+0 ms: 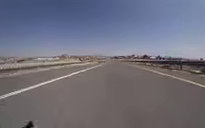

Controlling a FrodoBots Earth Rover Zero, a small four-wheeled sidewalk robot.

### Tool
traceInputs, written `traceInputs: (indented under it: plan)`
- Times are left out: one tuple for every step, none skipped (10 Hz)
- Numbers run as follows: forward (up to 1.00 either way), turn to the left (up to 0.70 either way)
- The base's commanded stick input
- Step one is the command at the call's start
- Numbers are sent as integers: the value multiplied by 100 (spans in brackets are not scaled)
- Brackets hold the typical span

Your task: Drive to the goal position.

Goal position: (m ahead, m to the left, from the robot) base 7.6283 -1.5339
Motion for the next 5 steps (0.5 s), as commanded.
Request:
traceInputs:
  plan:
    - [100,-27]
    - [100,0]
    - [100,0]
    - [100,0]
    - [100,0]
